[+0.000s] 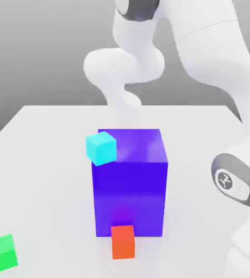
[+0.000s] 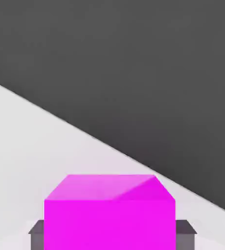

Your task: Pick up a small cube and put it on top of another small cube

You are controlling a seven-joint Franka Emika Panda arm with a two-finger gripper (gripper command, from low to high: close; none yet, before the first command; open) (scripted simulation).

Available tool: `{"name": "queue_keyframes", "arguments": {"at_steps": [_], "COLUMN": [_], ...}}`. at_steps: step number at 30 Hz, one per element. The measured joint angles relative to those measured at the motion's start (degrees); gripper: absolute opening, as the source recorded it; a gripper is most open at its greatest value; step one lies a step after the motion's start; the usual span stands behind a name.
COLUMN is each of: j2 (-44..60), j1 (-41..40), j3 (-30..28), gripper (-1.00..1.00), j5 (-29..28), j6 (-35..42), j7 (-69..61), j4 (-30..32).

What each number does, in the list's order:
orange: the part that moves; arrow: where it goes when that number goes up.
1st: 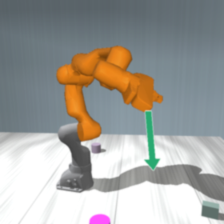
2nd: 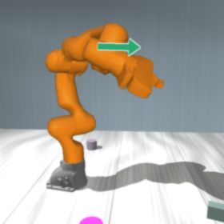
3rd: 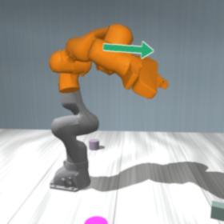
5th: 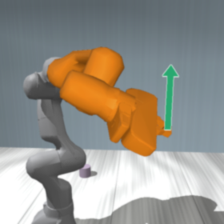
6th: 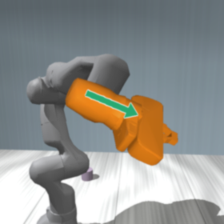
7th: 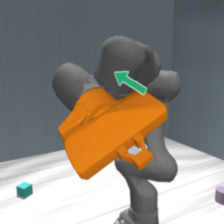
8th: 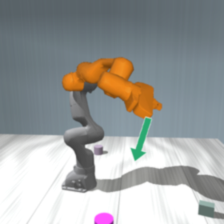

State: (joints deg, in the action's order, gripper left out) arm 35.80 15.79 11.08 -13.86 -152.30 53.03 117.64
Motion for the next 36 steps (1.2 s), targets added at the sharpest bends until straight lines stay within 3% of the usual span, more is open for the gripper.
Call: {"name": "queue_keyframes", "arguments": {"at_steps": [6, 21, 25, 26, 32, 36], "j2": [-6.9, -20.0, -17.3, -15.4, -14.0, -19.1], "j1": [-1.7, -22.0, -28.7, -30.8, -32.4, -32.5], "j3": [1.5, -16.9, -21.5, -22.2, -22.6, -24.9], "gripper": [-1.0, -1.0, -1.0, 1.0, 1.0, 1.0], "j5": [2.7, 15.3, 20.4, 22.2, 23.4, 21.4], "j6": [5.0, 4.6, 1.1, -0.2, -1.1, 3.9], "j7": [-1.5, 9.4, 11.4, 11.6, 11.8, 14.1], "j4": [1.9, 14.8, 15.6, 15.2, 14.7, 14.7]}}
